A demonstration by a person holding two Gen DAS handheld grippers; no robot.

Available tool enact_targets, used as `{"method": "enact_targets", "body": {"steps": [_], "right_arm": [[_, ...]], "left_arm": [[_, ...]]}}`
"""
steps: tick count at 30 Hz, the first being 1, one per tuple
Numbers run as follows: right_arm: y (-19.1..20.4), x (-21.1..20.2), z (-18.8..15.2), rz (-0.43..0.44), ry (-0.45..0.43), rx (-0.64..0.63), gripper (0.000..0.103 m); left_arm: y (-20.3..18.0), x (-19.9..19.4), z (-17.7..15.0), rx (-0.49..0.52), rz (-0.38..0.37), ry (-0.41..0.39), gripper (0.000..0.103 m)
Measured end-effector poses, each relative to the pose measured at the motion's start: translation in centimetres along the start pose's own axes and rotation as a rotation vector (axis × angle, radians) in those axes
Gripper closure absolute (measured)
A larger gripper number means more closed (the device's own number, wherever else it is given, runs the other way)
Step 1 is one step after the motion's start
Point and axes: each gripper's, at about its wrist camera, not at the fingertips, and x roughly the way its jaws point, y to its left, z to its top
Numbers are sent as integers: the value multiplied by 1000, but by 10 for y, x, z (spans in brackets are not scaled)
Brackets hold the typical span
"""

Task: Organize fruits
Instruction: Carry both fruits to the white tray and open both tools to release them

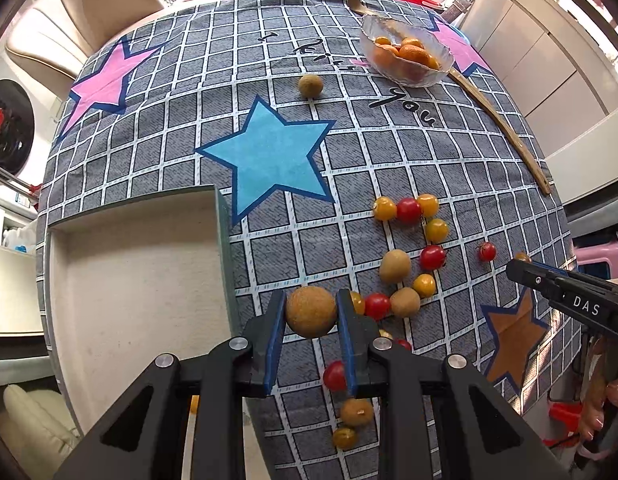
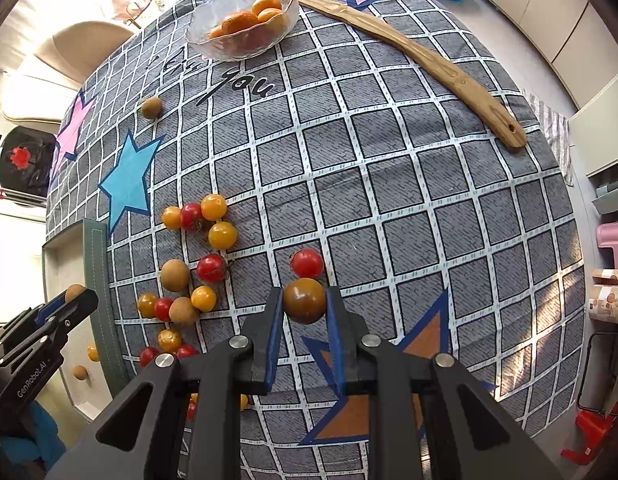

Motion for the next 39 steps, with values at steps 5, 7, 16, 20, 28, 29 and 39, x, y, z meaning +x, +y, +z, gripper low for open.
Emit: {"method": "enact_targets", "body": {"steps": [5,7,16,20,28,29,39], "right_arm": [[13,-4,-8,3,-3,-15,80],[20,-5,-11,3,0,-22,80],[69,0,-24,12,16,-107,80],[102,5,-29,24,31,-172,80],[183,21,-39,76,70,-322,80],[193,24,-39,81,76,-340,80],[263,74,-32,83,147,-456,80]], "left_arm": [[17,-9,-13,-9,12,-9,77],[26,-12,-19,-18,18,-10,77],[77,-20,-47,-92,54,-13,77],[104,-19,-59,-141,84,-12,77],[154,-5,-78,-240,133,15,77],[158,-3,-78,-245,140,16,77],[176,28,-75,-267,152,56,77]]}}
